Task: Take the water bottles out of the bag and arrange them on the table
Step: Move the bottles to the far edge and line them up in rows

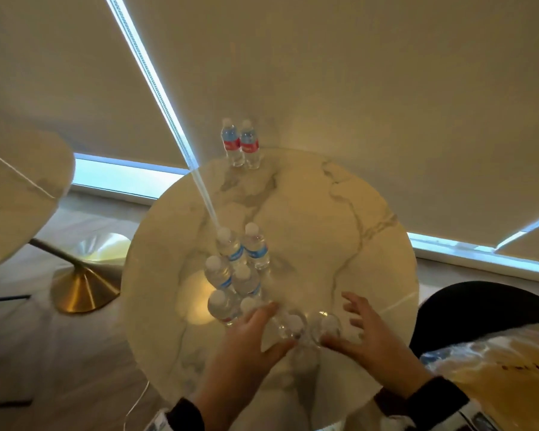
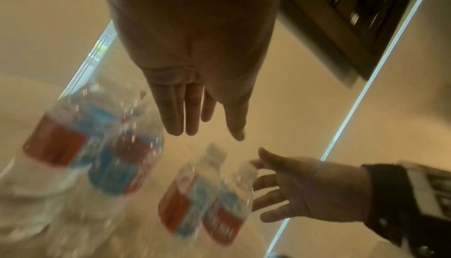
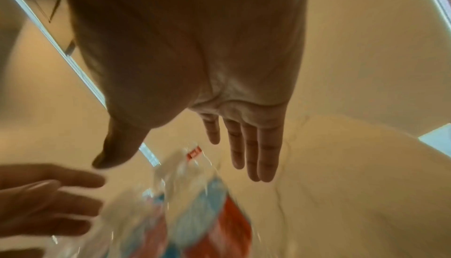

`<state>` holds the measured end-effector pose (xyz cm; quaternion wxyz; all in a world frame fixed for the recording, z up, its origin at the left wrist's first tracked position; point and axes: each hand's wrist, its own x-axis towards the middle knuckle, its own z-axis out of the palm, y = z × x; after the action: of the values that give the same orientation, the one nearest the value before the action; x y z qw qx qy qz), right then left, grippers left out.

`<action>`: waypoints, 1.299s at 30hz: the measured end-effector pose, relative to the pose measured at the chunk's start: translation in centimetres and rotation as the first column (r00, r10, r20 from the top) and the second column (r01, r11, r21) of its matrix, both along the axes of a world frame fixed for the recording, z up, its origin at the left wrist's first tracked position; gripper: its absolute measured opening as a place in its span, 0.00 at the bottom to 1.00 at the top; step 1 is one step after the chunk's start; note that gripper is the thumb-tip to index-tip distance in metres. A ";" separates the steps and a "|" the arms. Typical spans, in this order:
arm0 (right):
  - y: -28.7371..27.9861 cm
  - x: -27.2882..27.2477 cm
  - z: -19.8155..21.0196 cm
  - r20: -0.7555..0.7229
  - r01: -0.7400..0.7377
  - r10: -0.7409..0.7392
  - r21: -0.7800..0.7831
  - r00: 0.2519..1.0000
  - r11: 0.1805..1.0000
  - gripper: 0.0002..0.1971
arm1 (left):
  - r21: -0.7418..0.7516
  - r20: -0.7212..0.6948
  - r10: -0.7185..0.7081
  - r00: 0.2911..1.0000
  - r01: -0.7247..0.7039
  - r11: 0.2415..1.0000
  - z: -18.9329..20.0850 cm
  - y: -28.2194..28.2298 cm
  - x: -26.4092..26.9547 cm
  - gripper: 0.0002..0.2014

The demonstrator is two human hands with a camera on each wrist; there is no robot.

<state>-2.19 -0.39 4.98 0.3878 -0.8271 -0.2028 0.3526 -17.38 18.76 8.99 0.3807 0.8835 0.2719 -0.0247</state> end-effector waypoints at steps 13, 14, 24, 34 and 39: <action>20.2 7.9 8.5 0.290 -0.388 0.526 -0.419 0.799 0.821 0.25 | 0.308 -0.104 -0.502 0.859 0.508 0.805 1.9 23.6 8.8 0.24; 21.7 8.2 7.9 0.282 -0.412 0.558 -0.439 0.780 0.798 0.26 | 0.301 -0.167 -0.579 0.798 0.600 0.741 1.4 24.3 9.7 0.25; 26.0 11.8 3.5 0.315 -0.388 0.538 -0.430 0.782 0.815 0.14 | 0.208 -0.209 -0.618 0.758 0.652 0.730 -1.4 26.3 16.6 0.20; 31.1 30.2 2.6 0.480 -0.141 0.387 -0.471 0.787 0.871 0.14 | 0.302 -0.078 -0.374 0.924 0.380 0.874 -2.4 28.9 36.3 0.18; 33.3 34.8 2.1 0.535 -0.170 0.414 -0.446 0.736 0.879 0.14 | 0.394 -0.117 -0.313 0.943 0.333 0.856 -3.1 30.4 42.1 0.23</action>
<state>32.63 32.90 7.03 0.0768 -0.9099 -0.3781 0.1522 24.71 49.11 5.85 0.1713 0.9754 0.1282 -0.0523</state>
